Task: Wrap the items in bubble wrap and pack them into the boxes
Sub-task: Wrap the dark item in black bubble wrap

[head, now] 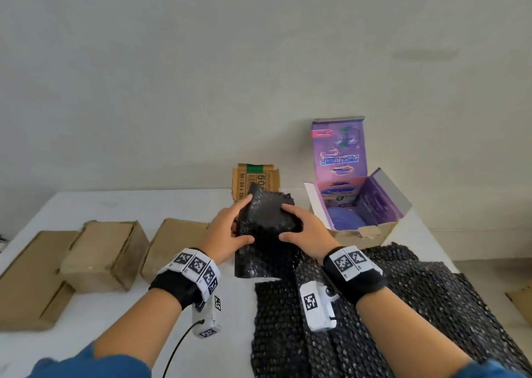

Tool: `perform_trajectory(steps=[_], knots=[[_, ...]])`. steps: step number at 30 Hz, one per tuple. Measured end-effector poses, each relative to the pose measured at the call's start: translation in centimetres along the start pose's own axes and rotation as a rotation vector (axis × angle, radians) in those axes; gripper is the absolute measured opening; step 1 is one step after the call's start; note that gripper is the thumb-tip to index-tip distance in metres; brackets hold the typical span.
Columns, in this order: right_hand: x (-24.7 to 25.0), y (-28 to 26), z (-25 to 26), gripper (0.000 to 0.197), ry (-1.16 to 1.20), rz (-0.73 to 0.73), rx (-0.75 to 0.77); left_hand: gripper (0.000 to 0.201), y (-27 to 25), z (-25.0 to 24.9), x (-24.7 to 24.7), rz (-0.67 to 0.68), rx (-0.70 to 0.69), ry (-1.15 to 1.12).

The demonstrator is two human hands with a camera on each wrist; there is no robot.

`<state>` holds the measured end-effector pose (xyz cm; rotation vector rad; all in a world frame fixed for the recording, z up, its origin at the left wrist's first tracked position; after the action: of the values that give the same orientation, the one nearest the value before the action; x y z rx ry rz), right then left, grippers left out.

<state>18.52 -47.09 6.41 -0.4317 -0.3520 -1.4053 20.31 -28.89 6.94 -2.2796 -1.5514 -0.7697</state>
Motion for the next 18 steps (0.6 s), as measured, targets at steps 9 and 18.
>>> perform_trajectory(steps=[9,18], knots=[[-0.2,5.4,2.8,0.031,-0.336,-0.056,-0.004,0.047,5.9,2.2,3.5,0.027,0.03,0.231],[-0.5,6.8,1.1,0.035,-0.086,-0.191,-0.181,0.042,7.8,5.1,2.7,0.036,0.18,-0.097]])
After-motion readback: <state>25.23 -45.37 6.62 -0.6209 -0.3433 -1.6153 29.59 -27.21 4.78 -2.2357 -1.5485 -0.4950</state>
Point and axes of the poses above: each hand's wrist, its own y-axis towards the middle knuckle, its own x-axis out of the back of the hand, z = x × y, the point moved 8 cm from there along y, towards the middle knuckle, and after that the axes turned 3 degrees about z, right-handed, at the moved point
